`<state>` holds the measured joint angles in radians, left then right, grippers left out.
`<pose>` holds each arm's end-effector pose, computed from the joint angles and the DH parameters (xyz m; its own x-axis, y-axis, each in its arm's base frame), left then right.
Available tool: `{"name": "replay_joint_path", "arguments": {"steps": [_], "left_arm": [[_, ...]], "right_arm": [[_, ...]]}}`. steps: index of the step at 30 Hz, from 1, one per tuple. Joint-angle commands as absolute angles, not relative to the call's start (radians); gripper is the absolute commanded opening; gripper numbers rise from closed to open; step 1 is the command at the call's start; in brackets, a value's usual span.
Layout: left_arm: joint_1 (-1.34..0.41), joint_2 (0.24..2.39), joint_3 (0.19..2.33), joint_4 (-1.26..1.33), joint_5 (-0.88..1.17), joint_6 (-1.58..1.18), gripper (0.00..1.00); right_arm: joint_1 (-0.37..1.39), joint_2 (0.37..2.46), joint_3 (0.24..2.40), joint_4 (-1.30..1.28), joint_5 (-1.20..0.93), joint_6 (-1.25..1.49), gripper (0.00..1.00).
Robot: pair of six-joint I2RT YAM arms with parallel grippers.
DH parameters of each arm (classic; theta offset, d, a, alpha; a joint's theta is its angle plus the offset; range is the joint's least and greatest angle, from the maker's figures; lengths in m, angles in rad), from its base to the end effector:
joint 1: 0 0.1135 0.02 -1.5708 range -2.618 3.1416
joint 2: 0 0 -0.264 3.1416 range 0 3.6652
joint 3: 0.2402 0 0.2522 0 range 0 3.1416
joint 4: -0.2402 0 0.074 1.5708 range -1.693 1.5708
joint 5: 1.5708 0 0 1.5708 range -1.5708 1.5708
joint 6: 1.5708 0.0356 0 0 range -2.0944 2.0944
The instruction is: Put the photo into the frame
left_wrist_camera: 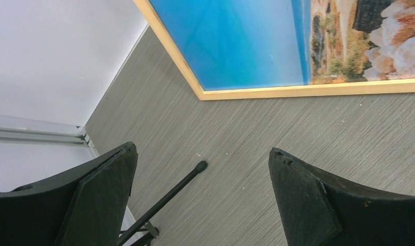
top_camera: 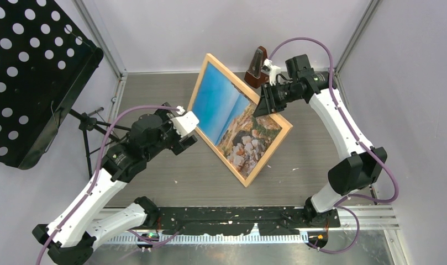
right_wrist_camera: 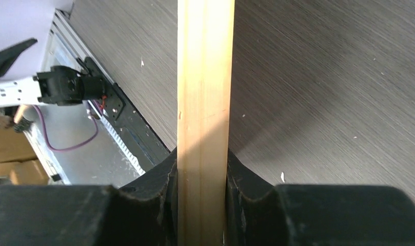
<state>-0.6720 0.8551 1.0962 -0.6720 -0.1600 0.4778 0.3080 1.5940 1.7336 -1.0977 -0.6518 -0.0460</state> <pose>0.1362 -0.1011 0.3839 -0.0597 0.6276 -0.7762 0.5955 0.6465 0.4769 0.2976 0.1173 0.3872 -0.7524 -0.2777 -0.5973 -0.6087 0.6397 0.4693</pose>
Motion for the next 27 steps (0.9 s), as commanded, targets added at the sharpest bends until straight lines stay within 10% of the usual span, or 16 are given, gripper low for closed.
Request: {"name": "replay_joint_path", "arguments": {"steps": [1, 27], "left_arm": [[-0.666, 0.841, 1.080, -0.618, -0.141, 0.463, 1.00], [-0.660, 0.878, 0.964, -0.546, -0.098, 0.408, 1.00]], "right_arm": [[0.253, 1.522, 1.665, -0.855, -0.846, 0.074, 0.06], [0.080, 1.403, 0.643, 0.425, -0.957, 0.584, 0.12]]}}
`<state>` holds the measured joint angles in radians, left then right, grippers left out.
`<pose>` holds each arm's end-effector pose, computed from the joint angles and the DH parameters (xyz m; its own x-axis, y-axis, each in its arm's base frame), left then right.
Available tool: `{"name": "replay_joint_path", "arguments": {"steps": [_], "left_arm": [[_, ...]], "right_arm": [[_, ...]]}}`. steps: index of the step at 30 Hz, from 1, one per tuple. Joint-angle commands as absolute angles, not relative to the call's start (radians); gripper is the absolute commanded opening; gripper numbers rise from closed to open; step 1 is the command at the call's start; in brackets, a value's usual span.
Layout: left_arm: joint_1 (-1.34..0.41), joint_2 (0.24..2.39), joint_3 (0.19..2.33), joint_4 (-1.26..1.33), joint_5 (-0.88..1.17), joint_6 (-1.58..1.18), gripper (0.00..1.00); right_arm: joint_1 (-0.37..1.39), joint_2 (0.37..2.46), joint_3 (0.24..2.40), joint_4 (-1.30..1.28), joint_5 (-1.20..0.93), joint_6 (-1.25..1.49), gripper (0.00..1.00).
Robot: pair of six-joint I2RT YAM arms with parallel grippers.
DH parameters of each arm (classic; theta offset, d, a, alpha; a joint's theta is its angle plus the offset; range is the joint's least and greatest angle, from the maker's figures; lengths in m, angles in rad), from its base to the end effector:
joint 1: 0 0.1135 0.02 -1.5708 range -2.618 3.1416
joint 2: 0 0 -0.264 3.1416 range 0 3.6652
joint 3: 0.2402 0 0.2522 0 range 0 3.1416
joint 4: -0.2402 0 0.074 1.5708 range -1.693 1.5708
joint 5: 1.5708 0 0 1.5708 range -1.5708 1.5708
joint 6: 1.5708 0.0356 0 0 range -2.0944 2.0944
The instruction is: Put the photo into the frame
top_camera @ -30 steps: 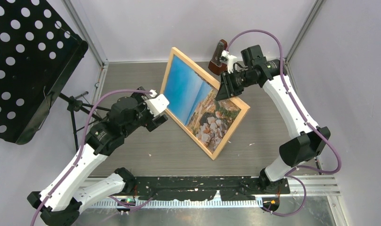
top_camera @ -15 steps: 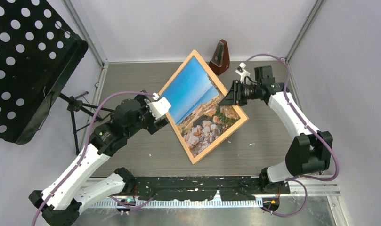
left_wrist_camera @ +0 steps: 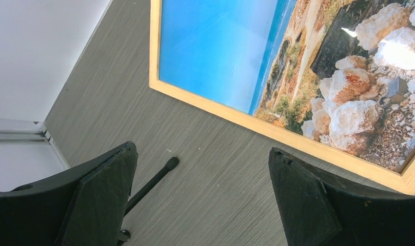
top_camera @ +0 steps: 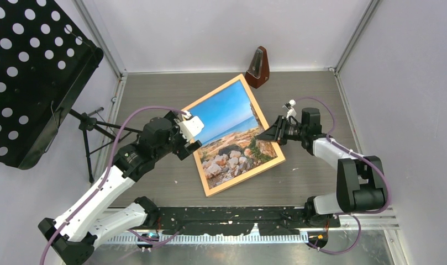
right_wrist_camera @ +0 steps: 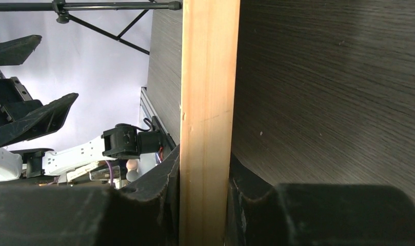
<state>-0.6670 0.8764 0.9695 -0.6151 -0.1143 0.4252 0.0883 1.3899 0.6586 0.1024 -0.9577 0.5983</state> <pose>0.1472 -0.1108 0.3443 -0.1354 0.6282 -0.7662 0.6507 0.6395 0.4094 0.2677 0.0529 0.1987 -0.8838 0.2471 -0.3972 -0.2563 0.4546 0.8530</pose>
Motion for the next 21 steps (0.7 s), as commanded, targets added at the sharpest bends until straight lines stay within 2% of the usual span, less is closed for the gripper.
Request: {"name": "replay_joint_path", "arguments": {"steps": [1, 10, 17, 21], "left_arm": [[-0.660, 0.878, 0.962, -0.546, -0.098, 0.407, 1.00], [-0.656, 0.881, 0.946, -0.537, -0.100, 0.410, 0.99], [-0.654, 0.900, 0.950, -0.534, -0.094, 0.409, 1.00], [-0.653, 0.900, 0.943, -0.528, -0.092, 0.410, 1.00]], "right_arm": [[0.076, 1.436, 0.641, 0.448, -0.966, 0.588, 0.12], [0.026, 1.667, 0.620, 0.676, -1.035, 0.681, 0.14], [0.000, 1.743, 0.630, 0.651, -1.036, 0.638, 0.22], [-0.039, 1.755, 0.641, 0.530, -1.004, 0.548, 0.27]]}}
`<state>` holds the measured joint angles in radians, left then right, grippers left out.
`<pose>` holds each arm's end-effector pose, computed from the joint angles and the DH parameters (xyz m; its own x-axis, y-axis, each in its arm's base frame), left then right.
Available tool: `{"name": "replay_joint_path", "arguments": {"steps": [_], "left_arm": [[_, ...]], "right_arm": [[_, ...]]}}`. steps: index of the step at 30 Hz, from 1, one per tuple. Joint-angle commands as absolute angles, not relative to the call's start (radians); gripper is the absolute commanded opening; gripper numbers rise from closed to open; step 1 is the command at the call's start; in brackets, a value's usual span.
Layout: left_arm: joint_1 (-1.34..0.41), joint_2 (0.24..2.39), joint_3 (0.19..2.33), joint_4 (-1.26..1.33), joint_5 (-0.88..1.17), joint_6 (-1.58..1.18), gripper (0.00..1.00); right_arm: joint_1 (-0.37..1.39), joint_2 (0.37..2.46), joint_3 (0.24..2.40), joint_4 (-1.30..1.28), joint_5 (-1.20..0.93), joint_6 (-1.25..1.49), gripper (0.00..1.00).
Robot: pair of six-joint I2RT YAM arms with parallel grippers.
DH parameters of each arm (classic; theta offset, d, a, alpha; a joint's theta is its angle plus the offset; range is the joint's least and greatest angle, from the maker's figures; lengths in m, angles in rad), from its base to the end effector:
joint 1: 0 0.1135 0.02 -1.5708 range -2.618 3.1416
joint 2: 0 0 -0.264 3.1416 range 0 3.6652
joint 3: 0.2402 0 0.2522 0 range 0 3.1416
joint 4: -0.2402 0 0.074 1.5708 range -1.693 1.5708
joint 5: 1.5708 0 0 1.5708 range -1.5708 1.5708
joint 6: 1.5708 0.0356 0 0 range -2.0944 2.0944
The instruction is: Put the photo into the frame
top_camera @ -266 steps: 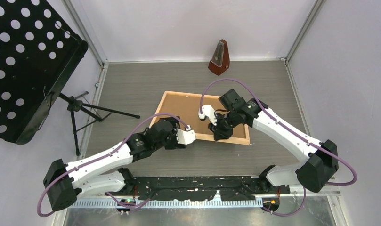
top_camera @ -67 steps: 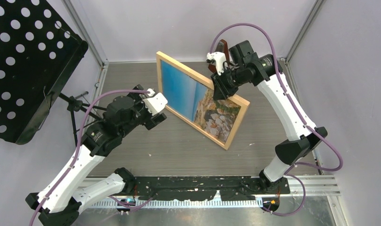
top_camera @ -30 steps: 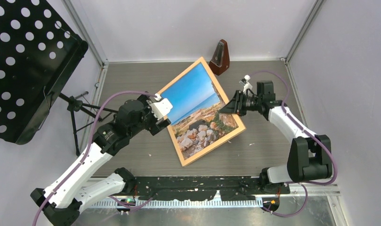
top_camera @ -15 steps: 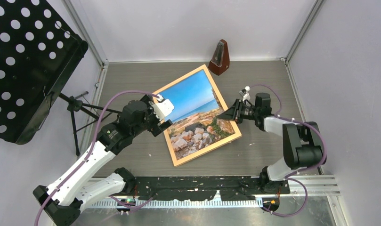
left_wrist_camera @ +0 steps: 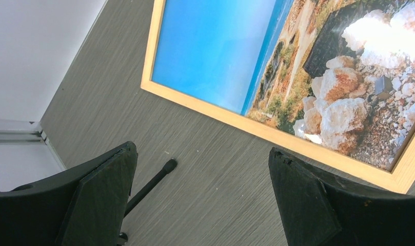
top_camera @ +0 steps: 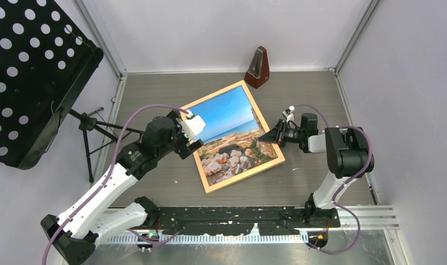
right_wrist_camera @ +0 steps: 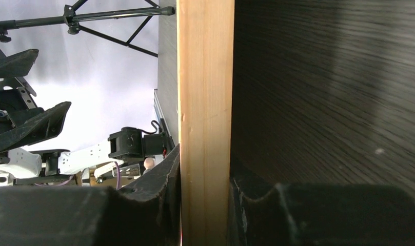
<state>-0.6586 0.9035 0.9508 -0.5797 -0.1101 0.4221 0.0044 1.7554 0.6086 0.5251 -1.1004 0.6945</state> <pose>0.1548 -0.1148 0.3369 -0.1477 0.6292 -0.7631 0.6511 0.6426 0.4039 0.2970 0.0330 0.1219 -0.9125 0.2861 -0.2923 -0.1855 0.3474 0.9192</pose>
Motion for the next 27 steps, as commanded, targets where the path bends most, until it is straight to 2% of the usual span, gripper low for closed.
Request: {"name": "replay_joint_path", "arguments": {"steps": [1, 6, 18, 27], "left_arm": [[-0.653, 0.900, 0.942, -0.525, -0.092, 0.410, 1.00], [-0.653, 0.903, 0.939, -0.519, -0.097, 0.410, 0.99], [-0.654, 0.910, 0.937, -0.512, -0.095, 0.408, 1.00], [-0.654, 0.913, 0.936, -0.512, -0.095, 0.408, 1.00]], "right_arm": [[-0.049, 1.758, 0.643, 0.503, -0.994, 0.529, 0.28], [-0.069, 1.765, 0.643, 0.437, -0.959, 0.478, 0.37], [-0.069, 1.790, 0.634, 0.366, -0.902, 0.416, 0.43], [-0.069, 1.804, 0.636, 0.374, -0.914, 0.425, 0.53]]}}
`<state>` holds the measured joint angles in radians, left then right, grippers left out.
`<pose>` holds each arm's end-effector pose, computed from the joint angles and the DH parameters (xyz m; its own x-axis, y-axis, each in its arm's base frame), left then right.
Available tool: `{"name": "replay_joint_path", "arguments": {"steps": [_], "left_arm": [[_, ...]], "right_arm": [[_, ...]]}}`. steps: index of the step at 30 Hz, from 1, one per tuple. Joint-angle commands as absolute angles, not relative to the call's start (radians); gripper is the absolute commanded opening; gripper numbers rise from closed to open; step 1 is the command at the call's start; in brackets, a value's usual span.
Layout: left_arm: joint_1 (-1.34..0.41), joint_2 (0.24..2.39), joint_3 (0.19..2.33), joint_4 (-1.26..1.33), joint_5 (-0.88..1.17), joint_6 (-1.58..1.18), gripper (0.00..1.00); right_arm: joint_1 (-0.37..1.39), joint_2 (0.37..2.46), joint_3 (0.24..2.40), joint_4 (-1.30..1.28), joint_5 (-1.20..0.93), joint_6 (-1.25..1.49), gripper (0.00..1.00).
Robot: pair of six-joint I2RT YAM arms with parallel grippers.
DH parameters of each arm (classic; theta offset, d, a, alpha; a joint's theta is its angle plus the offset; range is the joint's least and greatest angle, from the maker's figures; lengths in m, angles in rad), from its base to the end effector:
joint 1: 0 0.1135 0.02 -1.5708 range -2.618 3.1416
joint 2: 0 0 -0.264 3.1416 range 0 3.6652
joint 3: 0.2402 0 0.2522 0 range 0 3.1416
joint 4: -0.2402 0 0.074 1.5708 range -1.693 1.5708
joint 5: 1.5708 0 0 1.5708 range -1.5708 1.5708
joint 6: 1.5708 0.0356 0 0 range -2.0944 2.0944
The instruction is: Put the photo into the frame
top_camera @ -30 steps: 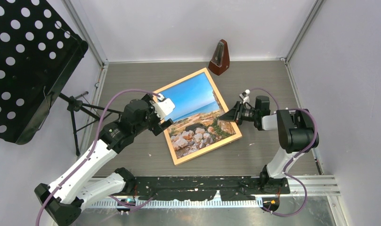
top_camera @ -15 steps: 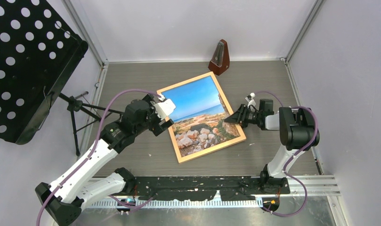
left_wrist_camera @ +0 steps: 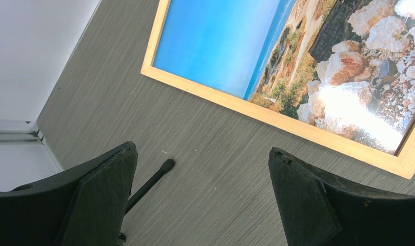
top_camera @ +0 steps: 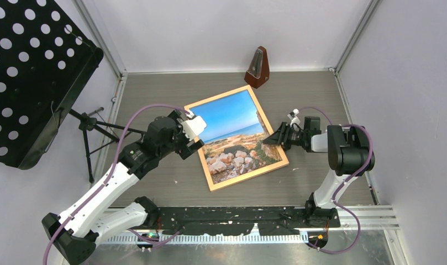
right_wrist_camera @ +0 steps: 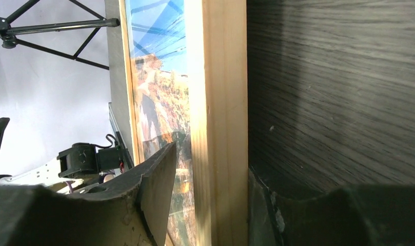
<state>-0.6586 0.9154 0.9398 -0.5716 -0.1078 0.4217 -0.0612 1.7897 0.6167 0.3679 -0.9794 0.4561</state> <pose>0.1573 -0.1169 0.3318 -0.1561 0.6354 -0.7563 0.6573 0.6383 0.4006 0.2938 0.0116 0.1010 -0.8839 0.3002 -0.3586 -0.1680 0.5118 0.8425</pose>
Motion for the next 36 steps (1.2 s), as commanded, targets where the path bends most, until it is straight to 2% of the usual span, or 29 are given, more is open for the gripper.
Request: {"name": "replay_joint_path", "arguments": {"steps": [1, 13, 24, 36], "left_arm": [[-0.653, 0.913, 0.936, -0.513, -0.095, 0.408, 1.00], [-0.654, 0.896, 0.924, -0.515, -0.095, 0.410, 1.00], [-0.654, 0.897, 0.926, -0.509, -0.094, 0.411, 1.00], [-0.653, 0.919, 0.921, -0.497, -0.103, 0.390, 1.00]], "right_arm": [[-0.069, 1.805, 0.638, 0.374, -0.914, 0.425, 0.54], [-0.091, 1.738, 0.667, 0.226, -0.858, 0.334, 0.63], [-0.121, 1.644, 0.735, -0.047, -0.784, 0.201, 0.73], [-0.112, 1.618, 0.797, -0.233, -0.669, 0.089, 0.76]]}}
